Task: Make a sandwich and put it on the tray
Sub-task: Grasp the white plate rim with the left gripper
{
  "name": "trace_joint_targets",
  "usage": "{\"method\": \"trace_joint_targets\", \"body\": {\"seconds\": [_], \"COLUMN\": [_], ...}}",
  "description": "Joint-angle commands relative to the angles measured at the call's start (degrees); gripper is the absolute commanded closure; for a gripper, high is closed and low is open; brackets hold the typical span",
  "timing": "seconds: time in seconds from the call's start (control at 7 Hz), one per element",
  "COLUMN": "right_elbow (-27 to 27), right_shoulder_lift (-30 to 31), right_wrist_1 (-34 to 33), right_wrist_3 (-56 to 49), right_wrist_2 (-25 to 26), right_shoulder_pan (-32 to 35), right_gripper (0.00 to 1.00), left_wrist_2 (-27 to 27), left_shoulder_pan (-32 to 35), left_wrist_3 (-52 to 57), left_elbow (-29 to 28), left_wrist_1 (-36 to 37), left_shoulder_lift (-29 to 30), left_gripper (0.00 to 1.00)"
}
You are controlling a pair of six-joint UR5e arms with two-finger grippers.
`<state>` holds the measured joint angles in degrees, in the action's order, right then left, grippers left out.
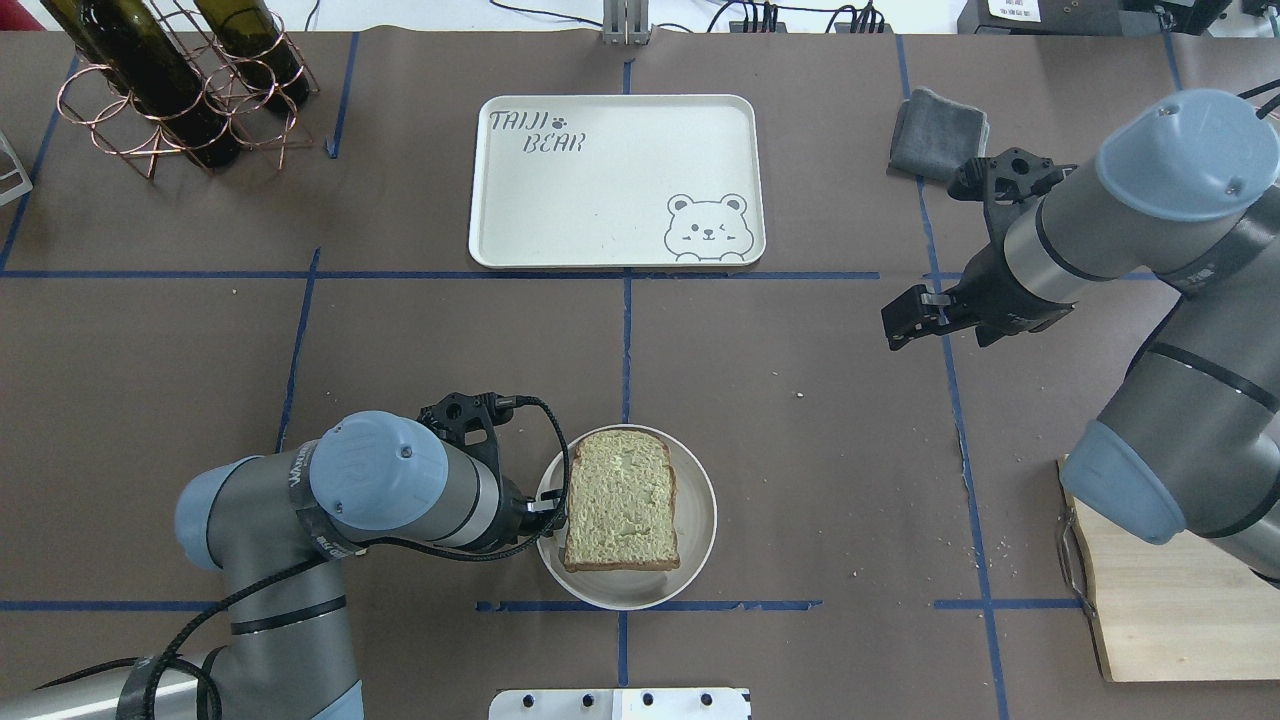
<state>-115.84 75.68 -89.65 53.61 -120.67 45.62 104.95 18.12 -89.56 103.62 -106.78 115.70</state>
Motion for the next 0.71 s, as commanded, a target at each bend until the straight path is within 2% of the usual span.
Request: {"method": "trace_joint_targets", "body": {"seconds": [0.0, 0.57], "right_elbow": [0.0, 0.1], "right_shoulder_lift": [0.0, -0.1], "right_wrist_1": [0.0, 0.1], "right_wrist_3": [0.0, 0.1], "right_wrist_2": [0.0, 0.0], "right_shoulder_pan": [0.0, -0.1], "right_gripper": [0.00, 0.00], "left_wrist_2": [0.0, 0.1], "left_shoulder_pan": [-0.2, 1.3], "left_wrist_3": [0.0, 0.4], "left_elbow": [-0.3, 0.4], "left_wrist_1": [0.0, 0.1], "left_shoulder_lift": [0.1, -0.2], "left_gripper": [0.56, 0.57]}}
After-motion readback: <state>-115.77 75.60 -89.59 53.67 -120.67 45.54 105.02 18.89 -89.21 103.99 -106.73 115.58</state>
